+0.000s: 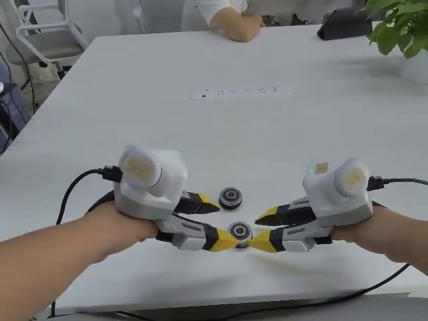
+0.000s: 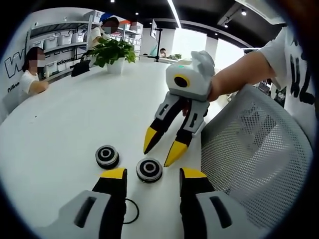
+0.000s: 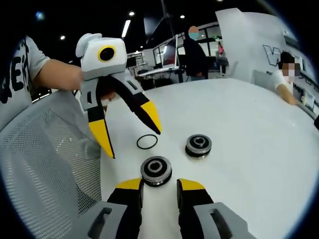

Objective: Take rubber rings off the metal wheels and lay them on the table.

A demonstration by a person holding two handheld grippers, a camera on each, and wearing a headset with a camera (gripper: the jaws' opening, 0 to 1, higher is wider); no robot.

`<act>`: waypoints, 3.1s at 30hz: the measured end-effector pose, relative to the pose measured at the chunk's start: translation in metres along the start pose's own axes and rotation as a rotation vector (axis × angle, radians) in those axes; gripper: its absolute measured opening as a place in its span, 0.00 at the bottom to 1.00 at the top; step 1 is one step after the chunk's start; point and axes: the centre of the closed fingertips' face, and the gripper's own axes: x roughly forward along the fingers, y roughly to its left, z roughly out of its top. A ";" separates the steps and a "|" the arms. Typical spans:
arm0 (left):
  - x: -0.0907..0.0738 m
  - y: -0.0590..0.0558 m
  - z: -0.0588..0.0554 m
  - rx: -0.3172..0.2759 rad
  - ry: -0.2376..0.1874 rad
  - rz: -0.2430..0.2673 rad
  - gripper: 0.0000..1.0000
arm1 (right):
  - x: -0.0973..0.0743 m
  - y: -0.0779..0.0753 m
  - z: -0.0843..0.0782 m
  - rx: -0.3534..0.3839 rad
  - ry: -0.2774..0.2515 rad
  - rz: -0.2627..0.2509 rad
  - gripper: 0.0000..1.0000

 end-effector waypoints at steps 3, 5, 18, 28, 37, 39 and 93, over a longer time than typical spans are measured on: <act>0.007 -0.001 -0.002 0.002 0.014 -0.006 0.37 | 0.003 0.000 -0.004 -0.019 0.011 0.004 0.22; 0.010 -0.002 -0.002 0.003 0.016 -0.008 0.35 | 0.003 0.001 -0.004 -0.021 0.011 0.004 0.19; 0.026 -0.005 -0.004 0.006 0.035 -0.011 0.22 | 0.003 0.001 -0.007 -0.032 0.006 0.000 0.13; 0.028 0.001 -0.010 0.032 0.052 0.024 0.15 | 0.004 0.001 -0.007 -0.042 0.007 0.000 0.13; 0.030 0.004 -0.009 0.090 0.044 0.058 0.09 | 0.005 0.000 -0.006 -0.036 0.000 0.003 0.11; 0.030 0.005 -0.009 0.097 0.036 0.066 0.07 | 0.005 0.000 -0.006 -0.031 0.000 0.003 0.11; 0.032 0.001 -0.010 0.147 0.022 0.108 0.07 | -0.006 -0.008 0.001 0.433 -0.133 -0.018 0.00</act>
